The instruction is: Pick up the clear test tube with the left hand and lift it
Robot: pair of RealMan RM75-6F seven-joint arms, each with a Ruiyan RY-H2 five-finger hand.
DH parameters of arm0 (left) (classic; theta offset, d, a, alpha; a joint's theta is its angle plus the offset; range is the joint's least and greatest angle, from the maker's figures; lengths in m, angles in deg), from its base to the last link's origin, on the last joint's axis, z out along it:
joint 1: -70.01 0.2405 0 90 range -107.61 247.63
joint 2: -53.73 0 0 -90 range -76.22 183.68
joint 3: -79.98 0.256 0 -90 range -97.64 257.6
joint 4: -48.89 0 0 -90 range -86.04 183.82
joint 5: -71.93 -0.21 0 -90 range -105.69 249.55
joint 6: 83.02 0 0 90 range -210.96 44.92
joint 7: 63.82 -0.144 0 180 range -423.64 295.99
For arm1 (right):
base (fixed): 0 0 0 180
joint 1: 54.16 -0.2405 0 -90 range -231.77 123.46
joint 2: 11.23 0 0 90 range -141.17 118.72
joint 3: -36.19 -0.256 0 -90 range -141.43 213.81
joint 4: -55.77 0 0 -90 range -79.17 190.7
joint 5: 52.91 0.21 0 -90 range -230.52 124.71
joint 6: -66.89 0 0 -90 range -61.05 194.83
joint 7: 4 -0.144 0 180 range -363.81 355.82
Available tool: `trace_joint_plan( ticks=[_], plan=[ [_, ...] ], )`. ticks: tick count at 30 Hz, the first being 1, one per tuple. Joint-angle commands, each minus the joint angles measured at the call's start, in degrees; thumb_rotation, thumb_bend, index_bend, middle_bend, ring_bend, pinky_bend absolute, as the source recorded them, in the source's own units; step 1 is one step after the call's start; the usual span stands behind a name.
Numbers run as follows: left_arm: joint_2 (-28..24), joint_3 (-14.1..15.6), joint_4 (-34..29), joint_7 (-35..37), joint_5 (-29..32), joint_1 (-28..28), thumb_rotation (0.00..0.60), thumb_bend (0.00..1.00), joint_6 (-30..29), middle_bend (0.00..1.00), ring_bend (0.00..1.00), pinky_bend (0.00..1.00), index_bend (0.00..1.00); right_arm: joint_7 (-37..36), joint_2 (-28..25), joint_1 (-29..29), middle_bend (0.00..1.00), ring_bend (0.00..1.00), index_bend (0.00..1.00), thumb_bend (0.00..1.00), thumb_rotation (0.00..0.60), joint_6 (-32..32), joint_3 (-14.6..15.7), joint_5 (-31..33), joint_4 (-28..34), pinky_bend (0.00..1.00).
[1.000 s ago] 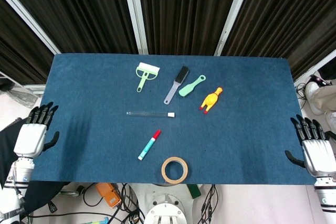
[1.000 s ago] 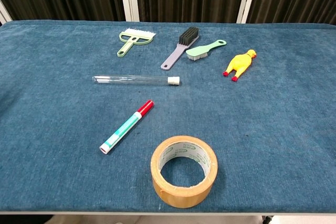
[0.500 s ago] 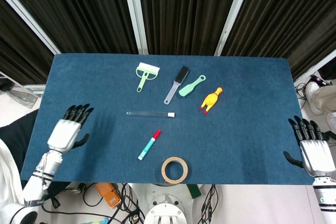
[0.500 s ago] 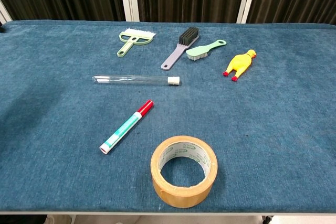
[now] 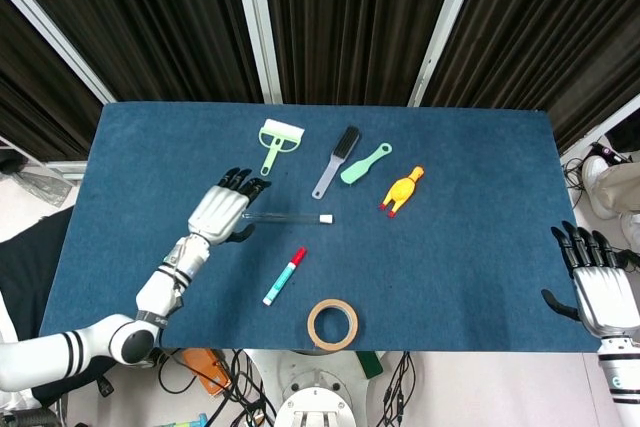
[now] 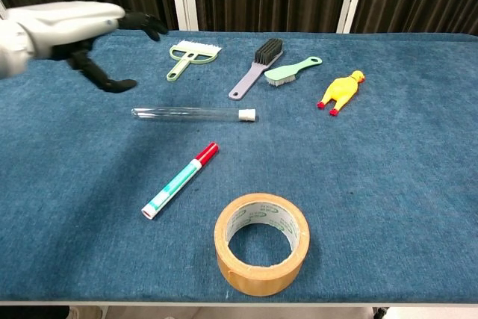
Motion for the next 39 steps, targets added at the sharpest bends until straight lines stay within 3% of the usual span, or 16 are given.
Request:
trace_joint_plan(
  ticks=[1, 5, 21, 39],
  plan=[
    [4.3, -1.0, 5.3, -2.4, 6.2, -3.5, 0.600, 0.31, 2.0, 0.19, 0.00, 0.04, 0.16, -0.2, -0.2, 0.0, 0.04, 0.00, 0.00, 0.35, 0.600, -0.2, -0.1, 0.3, 0.1, 0.00],
    [7.4, -0.4, 9.4, -3.7, 9.3, -6.0, 0.600, 0.31, 2.9, 0.21, 0.00, 0.04, 0.18, -0.1, -0.2, 0.0, 0.04, 0.00, 0.00, 0.35, 0.600, -0.2, -0.1, 0.3, 0.2, 0.00],
    [15.3, 2.8, 19.5, -0.2, 8.0, -8.2, 0.600, 0.32, 1.2, 0.34, 0.00, 0.04, 0.33, 0.0, -0.3, -0.1, 0.04, 0.00, 0.00, 0.35, 0.600, -0.5, -0.2, 0.7, 0.3, 0.00],
    [18.5, 3.2, 22.5, -0.3, 8.7, -10.1, 0.600, 0.35, 1.6, 0.41, 0.04, 0.04, 0.40, -0.2, -0.4, -0.2, 0.04, 0.00, 0.00, 0.35, 0.600, -0.7, -0.2, 1.0, 0.3, 0.00]
  ],
)
